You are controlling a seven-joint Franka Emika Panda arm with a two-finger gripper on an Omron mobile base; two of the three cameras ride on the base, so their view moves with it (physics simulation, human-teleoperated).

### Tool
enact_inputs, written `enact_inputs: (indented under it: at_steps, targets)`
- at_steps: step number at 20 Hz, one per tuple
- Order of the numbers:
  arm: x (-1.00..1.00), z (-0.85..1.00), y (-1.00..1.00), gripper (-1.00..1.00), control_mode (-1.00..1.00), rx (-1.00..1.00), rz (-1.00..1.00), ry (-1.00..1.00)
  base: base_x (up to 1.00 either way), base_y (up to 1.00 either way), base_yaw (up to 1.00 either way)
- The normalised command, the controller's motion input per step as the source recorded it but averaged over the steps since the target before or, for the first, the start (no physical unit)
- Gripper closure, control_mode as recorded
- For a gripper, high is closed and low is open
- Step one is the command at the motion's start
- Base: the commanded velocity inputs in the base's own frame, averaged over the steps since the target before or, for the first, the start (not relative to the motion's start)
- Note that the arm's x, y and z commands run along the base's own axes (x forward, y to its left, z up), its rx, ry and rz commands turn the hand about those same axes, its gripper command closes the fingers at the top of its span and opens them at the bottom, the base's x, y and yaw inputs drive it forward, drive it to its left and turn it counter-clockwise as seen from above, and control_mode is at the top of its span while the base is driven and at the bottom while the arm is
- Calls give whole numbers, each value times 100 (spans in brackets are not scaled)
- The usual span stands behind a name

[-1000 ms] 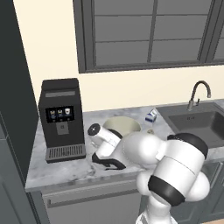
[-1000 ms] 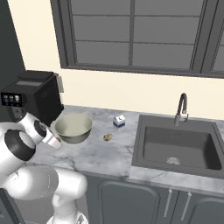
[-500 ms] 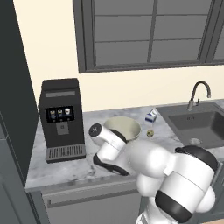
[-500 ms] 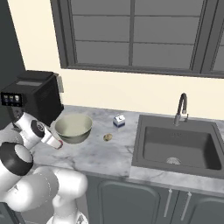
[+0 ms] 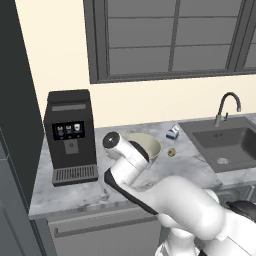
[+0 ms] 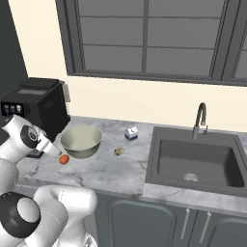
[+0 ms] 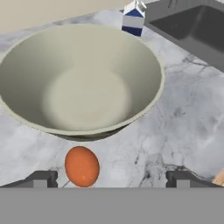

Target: Gather the eggs and milk located in the vicinity of the sink area and place them right next to the bowl.

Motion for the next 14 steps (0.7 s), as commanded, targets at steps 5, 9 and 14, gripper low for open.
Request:
enact_inputs:
  at_steps: [5, 9, 14]
  targets:
    - [-43, 55, -9, -100, -100, 0, 8, 0, 0, 0, 0]
    - [-37, 30, -52, -100, -100, 6, 11, 0, 0, 0, 0]
    - [-40, 10, -91, -100, -100, 23, 13, 0, 0, 0, 0]
